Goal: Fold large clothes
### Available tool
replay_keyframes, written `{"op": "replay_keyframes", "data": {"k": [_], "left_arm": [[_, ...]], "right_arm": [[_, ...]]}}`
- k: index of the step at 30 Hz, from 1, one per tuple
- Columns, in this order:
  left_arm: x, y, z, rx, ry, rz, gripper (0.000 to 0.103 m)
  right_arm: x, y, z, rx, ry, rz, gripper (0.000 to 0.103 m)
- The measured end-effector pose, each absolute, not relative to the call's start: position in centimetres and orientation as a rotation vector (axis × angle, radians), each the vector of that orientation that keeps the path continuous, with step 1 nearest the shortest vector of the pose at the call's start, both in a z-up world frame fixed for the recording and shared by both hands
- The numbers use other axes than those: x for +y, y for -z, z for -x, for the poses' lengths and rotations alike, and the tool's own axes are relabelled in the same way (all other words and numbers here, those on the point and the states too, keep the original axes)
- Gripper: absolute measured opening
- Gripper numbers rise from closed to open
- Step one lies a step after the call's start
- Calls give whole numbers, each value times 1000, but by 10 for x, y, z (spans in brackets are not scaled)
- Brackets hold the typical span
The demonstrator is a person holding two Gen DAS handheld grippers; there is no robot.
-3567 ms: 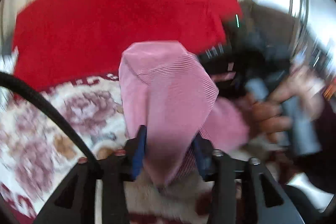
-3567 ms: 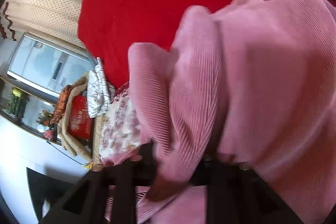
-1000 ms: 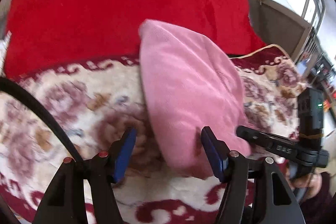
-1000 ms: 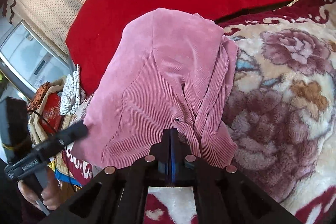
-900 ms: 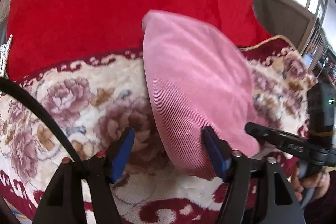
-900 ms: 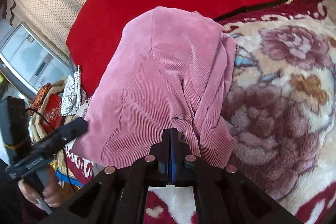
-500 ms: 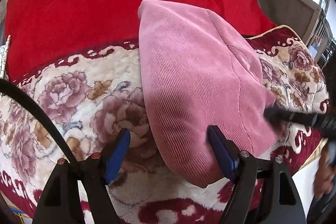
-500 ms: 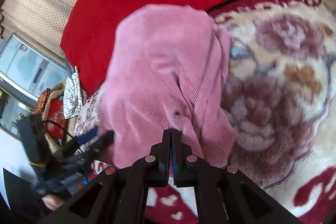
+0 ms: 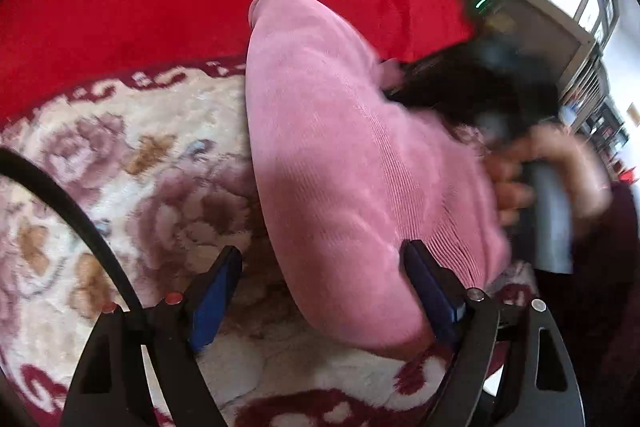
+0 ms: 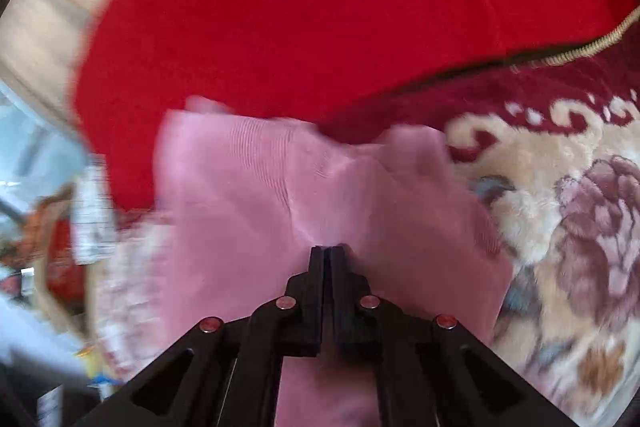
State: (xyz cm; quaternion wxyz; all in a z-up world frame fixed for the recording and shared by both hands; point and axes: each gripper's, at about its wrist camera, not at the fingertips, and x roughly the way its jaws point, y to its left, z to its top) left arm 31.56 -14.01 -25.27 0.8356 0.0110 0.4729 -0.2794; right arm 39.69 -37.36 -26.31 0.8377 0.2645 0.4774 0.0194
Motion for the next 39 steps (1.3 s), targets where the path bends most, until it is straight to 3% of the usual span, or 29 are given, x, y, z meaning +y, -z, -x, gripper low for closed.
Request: {"op": "replay_keyframes", "data": {"k": [5, 8, 10, 19, 25, 28, 31, 39], "left_arm": [[-139, 259, -320, 1016, 581, 18, 95], [-135, 258, -315, 1005, 558, 18, 96], [-138, 255, -310, 977, 536, -19, 96], [-144, 242, -299, 915, 490, -89, 95], [-144, 236, -296, 885, 469, -124, 95], [-147, 235, -295, 876, 466, -152, 95], [-149, 233, -292, 864, 451, -179, 95], [-151, 227, -287, 852, 410, -220, 95]], "right_arm": [[-381, 271, -402, 1006, -49, -605, 0], [-377, 264, -393, 979, -34, -587, 1], [-376, 249, -386, 956, -26, -600, 9], [-339, 186, -396, 839, -291, -499, 8], [-329, 241, -441, 995, -287, -502, 4], [-346, 260, -446, 996, -312, -648, 1], [-353, 252, -432, 990, -290, -631, 6], [-355, 210, -337, 891, -246, -448, 9]]}}
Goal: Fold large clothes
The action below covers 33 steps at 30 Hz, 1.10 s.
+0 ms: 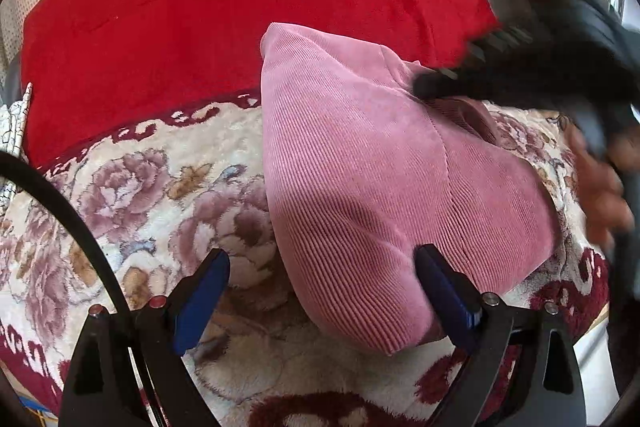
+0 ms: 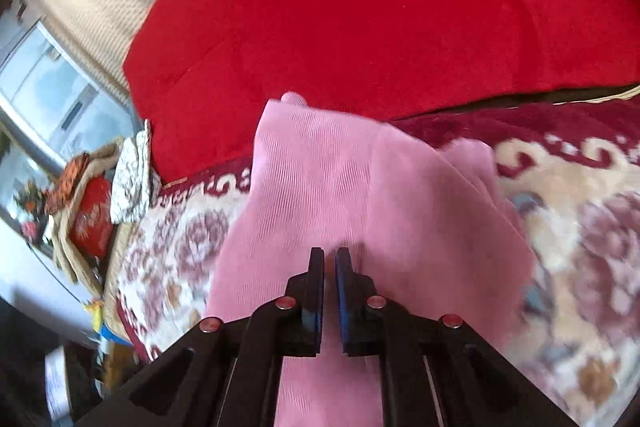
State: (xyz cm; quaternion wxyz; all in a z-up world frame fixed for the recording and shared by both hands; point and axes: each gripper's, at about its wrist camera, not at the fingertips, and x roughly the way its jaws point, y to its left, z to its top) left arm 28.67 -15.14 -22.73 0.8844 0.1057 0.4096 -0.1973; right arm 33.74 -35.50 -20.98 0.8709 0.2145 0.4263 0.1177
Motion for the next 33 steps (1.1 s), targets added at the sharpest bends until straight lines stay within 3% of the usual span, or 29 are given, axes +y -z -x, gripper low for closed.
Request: {"op": "replay_keyframes", "data": {"k": [9, 18, 22, 26, 33], "left_arm": [[-153, 224, -284, 863, 391, -239, 95], [-117, 165, -304, 766, 325, -195, 95], [-126, 199, -333, 863, 298, -314, 95], [-128, 210, -330, 825, 279, -330, 95], [-124, 210, -326, 810, 249, -342, 95]], "right_arm": [[-369, 249, -245, 837, -131, -508, 6], [-377, 209, -222, 806, -171, -530, 9], [-366, 218, -229, 821, -199, -508, 9], [-358, 254, -244, 881, -198, -553, 7], [-363, 224, -226, 839, -212, -528, 9]]}}
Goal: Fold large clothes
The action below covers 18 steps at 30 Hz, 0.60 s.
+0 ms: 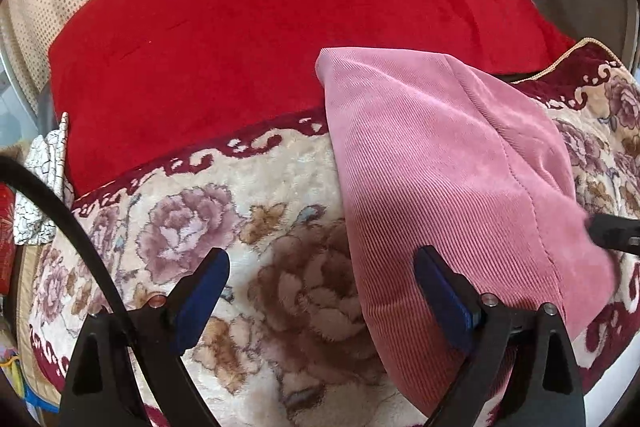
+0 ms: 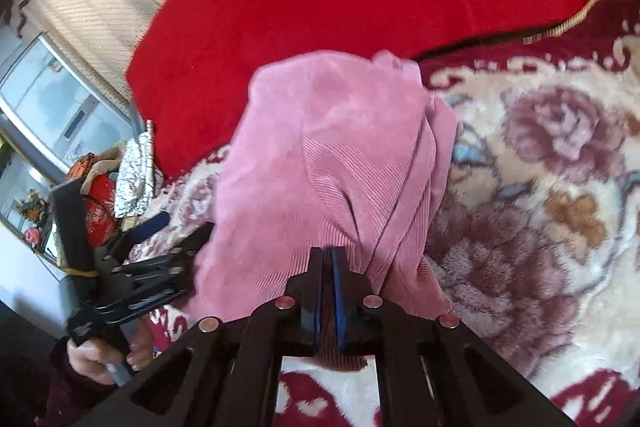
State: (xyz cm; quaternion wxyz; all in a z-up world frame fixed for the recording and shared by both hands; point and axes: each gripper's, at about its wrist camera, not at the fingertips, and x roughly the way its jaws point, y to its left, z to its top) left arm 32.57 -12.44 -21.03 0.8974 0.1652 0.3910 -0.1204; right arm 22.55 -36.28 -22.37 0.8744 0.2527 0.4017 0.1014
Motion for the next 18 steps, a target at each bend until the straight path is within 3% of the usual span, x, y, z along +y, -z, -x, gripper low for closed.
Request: {"op": "replay_keyframes", "data": {"k": [4, 9, 18], "left_arm": [[-124, 209, -319, 797, 236, -335, 95], [-126, 209, -315, 783, 219, -345, 95], [-118, 200, -305, 777, 213, -296, 93]], "right_arm": [[-355, 217, -209, 824, -247, -505, 9], [-345, 258, -218, 901, -216, -521, 9], [-351, 232, -212, 886, -212, -512, 8]]}}
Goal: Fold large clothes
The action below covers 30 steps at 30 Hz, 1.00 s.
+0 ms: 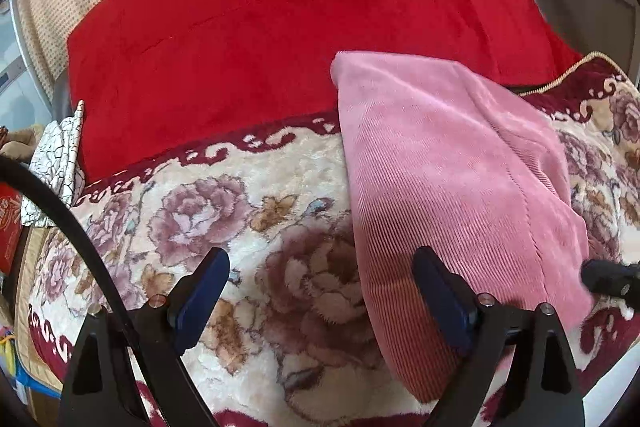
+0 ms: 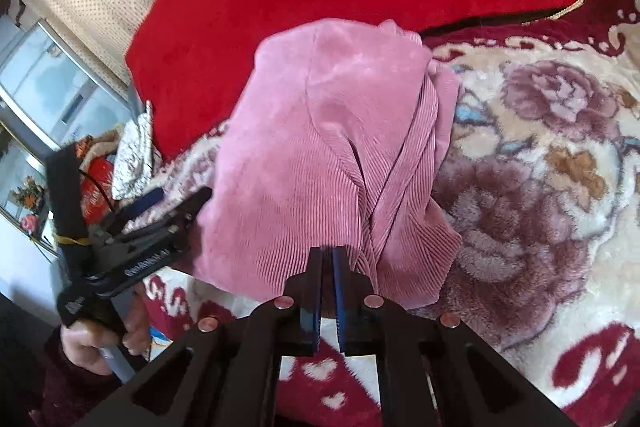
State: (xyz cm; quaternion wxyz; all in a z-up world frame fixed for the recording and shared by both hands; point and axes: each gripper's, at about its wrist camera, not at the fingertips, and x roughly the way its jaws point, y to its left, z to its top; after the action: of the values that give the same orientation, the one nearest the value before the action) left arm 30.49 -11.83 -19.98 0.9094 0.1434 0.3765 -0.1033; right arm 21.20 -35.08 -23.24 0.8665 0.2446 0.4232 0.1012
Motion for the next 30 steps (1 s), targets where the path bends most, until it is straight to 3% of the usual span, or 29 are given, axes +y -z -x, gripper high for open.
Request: {"op": "replay_keyframes", "data": {"k": [6, 12, 30], "left_arm": [[-118, 189, -281, 716, 224, -302, 93], [-124, 203, -279, 732, 218, -371, 93], [-110, 148, -233, 651, 219, -319, 93]], "right_arm": [[-355, 209, -205, 811, -201, -491, 10], [-347, 254, -222, 906, -176, -514, 10], [-357, 194, -185, 796, -195, -519, 12]]}}
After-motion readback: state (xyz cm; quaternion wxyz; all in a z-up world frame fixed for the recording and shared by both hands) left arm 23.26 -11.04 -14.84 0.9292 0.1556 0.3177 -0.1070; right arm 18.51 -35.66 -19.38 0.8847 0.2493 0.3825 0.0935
